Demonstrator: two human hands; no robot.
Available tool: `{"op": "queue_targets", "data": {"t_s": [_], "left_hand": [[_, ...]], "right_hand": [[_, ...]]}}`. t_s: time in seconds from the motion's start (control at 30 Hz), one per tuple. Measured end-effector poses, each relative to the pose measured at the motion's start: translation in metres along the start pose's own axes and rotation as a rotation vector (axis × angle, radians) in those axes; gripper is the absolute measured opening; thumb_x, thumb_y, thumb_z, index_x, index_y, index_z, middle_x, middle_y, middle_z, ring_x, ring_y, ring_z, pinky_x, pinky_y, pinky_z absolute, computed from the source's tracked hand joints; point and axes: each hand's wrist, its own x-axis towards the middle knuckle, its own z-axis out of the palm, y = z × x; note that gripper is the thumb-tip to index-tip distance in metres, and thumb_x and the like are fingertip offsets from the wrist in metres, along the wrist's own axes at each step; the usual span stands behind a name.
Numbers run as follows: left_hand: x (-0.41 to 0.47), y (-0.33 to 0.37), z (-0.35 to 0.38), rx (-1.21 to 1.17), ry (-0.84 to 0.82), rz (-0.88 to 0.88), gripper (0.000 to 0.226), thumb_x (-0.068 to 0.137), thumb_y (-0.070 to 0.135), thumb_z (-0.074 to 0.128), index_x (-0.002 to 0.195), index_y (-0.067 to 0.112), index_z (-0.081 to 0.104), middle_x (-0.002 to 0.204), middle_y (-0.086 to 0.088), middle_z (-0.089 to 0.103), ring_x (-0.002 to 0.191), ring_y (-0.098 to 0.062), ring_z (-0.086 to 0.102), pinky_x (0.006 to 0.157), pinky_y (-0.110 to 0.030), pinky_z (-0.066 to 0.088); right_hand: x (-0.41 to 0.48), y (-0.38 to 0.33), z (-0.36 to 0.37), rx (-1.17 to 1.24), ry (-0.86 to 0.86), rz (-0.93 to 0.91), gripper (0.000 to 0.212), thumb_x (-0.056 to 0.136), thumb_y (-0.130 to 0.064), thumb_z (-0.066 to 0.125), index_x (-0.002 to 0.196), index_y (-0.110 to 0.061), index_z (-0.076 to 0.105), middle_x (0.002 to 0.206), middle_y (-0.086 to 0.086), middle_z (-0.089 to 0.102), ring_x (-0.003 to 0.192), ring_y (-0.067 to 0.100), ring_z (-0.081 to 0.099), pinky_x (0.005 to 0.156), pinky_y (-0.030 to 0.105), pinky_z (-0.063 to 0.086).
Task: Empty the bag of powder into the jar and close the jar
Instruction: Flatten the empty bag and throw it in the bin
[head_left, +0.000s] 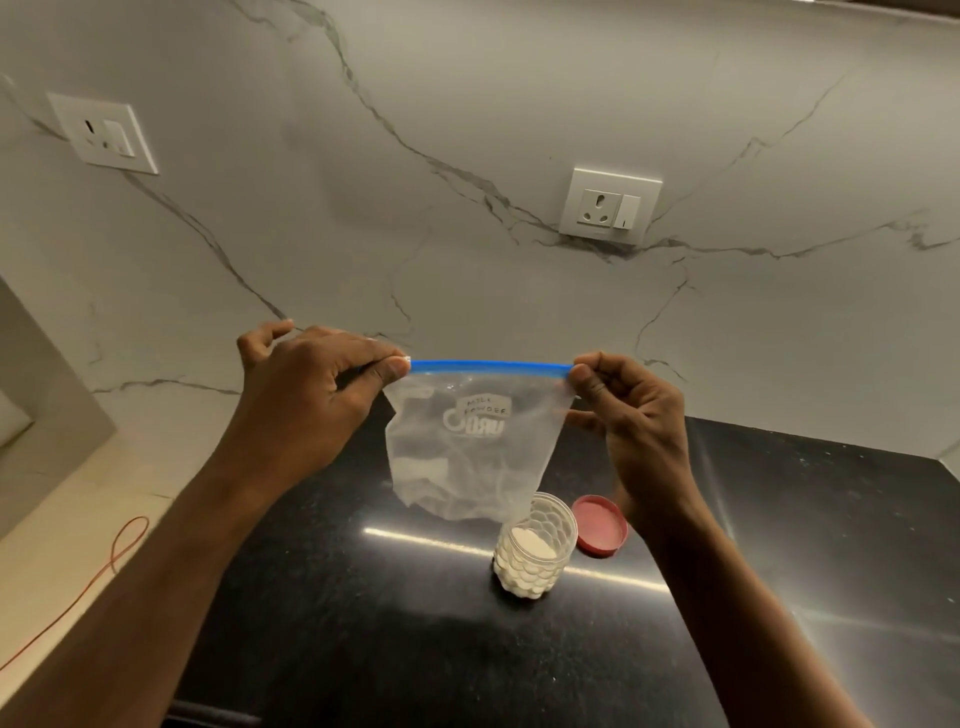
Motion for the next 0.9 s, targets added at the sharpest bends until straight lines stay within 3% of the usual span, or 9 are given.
{"op": "queue_targets", "data": {"t_s": [0.13,0.2,0.27,0.3,0.4,0.53,0.67,0.77,0.9], "left_hand": [[0.0,-0.004,0.003,-0.056,-0.031,-0.04,0.042,0.092,0.056,0.056,0.11,0.029,0.083,0.097,0.018,0.072,0.09,-0.006,0.055,0.104,-0.047,0.03],[0.001,-0.007,0.005,-0.116,-0.04,-0.064,0.038,0.093,0.055,0.057,0.111,0.032,0.081,0.096,0.023,0.07,0.085,0.0,0.059,0.105,-0.046,0.044],[0.001,-0.011,0.007,-0.343,-0.085,-0.132,0.026,0.093,0.056,0.06,0.114,0.046,0.071,0.1,0.022,0.074,0.091,0.003,0.071,0.092,-0.028,0.061],[-0.001,-0.012,0.009,-0.543,-0.142,-0.2,0.027,0.092,0.054,0.063,0.119,0.048,0.063,0.102,0.013,0.079,0.098,0.004,0.074,0.085,-0.019,0.062],[-0.012,-0.011,0.022,-1.006,-0.316,-0.392,0.047,0.091,0.044,0.071,0.135,0.038,0.055,0.12,0.004,0.081,0.108,-0.013,0.079,0.08,-0.024,0.064],[-0.029,-0.008,0.043,-1.035,-0.21,-0.45,0.035,0.099,0.048,0.065,0.126,0.027,0.072,0.116,-0.002,0.082,0.102,-0.025,0.081,0.074,-0.031,0.066],[-0.03,-0.007,0.044,-1.026,-0.137,-0.453,0.047,0.093,0.069,0.061,0.11,0.029,0.079,0.105,-0.002,0.084,0.093,-0.018,0.082,0.07,-0.025,0.065],[-0.025,-0.005,0.045,-1.001,-0.005,-0.491,0.033,0.097,0.049,0.064,0.099,0.021,0.08,0.092,0.0,0.085,0.085,-0.017,0.083,0.064,-0.02,0.063],[-0.026,-0.001,0.051,-0.841,0.113,-0.412,0.021,0.104,0.042,0.061,0.094,0.029,0.074,0.078,0.0,0.08,0.066,-0.014,0.079,0.052,-0.022,0.061]], "right_hand": [[0.001,-0.002,0.002,0.006,0.005,0.014,0.011,0.103,-0.004,0.059,0.106,-0.005,0.07,0.089,-0.004,0.079,0.089,0.014,0.076,0.077,0.031,0.065],[0.002,-0.001,0.003,0.018,0.006,0.022,0.011,0.103,-0.005,0.06,0.105,-0.007,0.071,0.09,-0.003,0.078,0.09,0.015,0.076,0.076,0.031,0.064],[0.004,-0.002,0.005,0.062,0.005,0.057,0.011,0.103,-0.009,0.061,0.104,-0.01,0.072,0.093,0.0,0.077,0.093,0.017,0.075,0.075,0.033,0.064],[0.005,-0.002,0.006,0.094,0.001,0.082,0.011,0.103,-0.011,0.061,0.105,-0.011,0.072,0.095,0.003,0.076,0.095,0.02,0.075,0.075,0.035,0.064],[0.008,-0.001,0.008,0.177,-0.013,0.162,0.012,0.104,-0.017,0.061,0.108,-0.012,0.071,0.101,0.009,0.074,0.099,0.026,0.074,0.077,0.038,0.063],[0.007,0.007,0.017,0.201,0.016,0.223,0.012,0.103,-0.02,0.063,0.11,-0.014,0.07,0.105,0.011,0.074,0.099,0.028,0.073,0.078,0.041,0.064],[0.001,0.017,0.019,0.152,0.032,0.23,0.012,0.101,-0.021,0.065,0.108,-0.014,0.071,0.104,0.007,0.076,0.098,0.025,0.074,0.075,0.033,0.063],[-0.001,0.018,0.02,0.135,0.037,0.198,0.013,0.096,-0.024,0.066,0.104,-0.016,0.072,0.098,0.0,0.077,0.094,0.019,0.075,0.073,0.03,0.063],[-0.002,0.021,0.025,0.119,0.087,0.17,0.01,0.101,-0.022,0.064,0.106,-0.016,0.072,0.098,0.0,0.077,0.093,0.02,0.075,0.072,0.031,0.063]]}}
